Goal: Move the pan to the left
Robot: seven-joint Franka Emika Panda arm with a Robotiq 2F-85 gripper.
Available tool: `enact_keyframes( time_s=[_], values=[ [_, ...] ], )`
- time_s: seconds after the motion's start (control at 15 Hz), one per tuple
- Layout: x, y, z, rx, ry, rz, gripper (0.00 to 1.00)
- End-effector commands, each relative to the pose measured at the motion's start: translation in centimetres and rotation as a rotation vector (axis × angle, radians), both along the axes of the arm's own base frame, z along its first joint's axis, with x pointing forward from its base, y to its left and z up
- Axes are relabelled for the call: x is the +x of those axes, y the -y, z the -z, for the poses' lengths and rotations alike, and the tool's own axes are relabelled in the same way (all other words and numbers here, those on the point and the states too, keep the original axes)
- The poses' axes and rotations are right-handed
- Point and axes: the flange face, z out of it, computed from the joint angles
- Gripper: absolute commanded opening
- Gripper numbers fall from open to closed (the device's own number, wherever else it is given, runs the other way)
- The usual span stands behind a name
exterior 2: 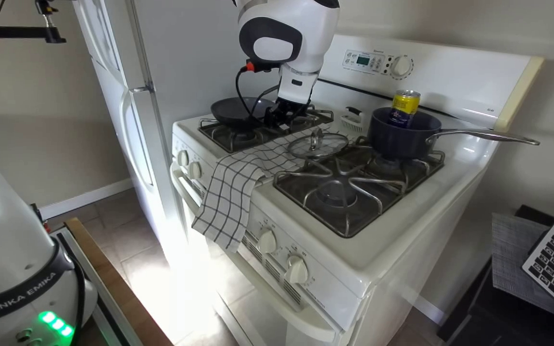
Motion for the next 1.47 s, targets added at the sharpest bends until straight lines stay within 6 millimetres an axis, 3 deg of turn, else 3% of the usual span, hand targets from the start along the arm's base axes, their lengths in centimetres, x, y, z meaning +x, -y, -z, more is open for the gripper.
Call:
enact_keyframes(
  time_s=[0.0,0.13,0.73,1.4],
  values=[
    [-0.5,-0.3,-0.7,-0.012,-0.02,0.03,0.25],
    [-0.5,-0.3,-0.8,-0.02,-0.027,0.039,0.33],
    [-0.7,-0.1,-1.8,-0.052,-0.055,0.074,0.99],
    [-3.1,0.3,-7.3,-0.115,0.074,-0.002,1.0]
  ],
)
